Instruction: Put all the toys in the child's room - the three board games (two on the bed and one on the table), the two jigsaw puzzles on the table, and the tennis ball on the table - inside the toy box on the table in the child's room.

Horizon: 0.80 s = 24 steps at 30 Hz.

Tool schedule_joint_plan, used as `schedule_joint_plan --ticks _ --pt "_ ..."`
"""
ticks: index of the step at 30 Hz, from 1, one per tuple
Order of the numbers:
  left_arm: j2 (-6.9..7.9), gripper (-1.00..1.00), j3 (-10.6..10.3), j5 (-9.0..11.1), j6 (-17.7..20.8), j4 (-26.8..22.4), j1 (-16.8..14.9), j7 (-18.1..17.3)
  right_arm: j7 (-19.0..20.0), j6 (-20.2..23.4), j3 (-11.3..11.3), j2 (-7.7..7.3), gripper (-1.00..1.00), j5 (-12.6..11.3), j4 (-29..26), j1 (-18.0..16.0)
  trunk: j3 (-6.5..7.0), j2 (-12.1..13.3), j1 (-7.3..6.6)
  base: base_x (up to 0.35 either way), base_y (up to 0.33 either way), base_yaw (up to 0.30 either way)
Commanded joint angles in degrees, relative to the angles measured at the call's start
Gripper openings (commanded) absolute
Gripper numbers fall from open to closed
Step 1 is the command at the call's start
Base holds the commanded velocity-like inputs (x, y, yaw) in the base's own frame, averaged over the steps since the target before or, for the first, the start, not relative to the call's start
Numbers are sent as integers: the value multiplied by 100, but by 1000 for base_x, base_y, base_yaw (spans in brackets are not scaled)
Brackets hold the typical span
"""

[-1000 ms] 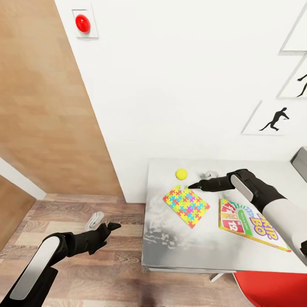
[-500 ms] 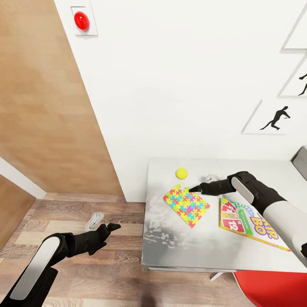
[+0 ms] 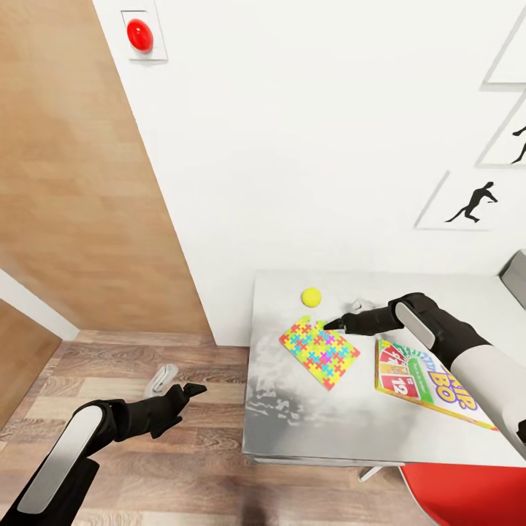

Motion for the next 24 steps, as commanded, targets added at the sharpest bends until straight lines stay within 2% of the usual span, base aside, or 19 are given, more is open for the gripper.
schedule_joint_plan --ticks 1,24 --pt "4 100 -5 55 -6 -6 -5 61 13 -31 38 -9 100 180 246 90 -8 -5 3 0 0 0" --pt "12 100 -5 50 -6 174 -5 60 -17 -6 46 -7 100 178 244 103 -8 -5 3 0 0 0"
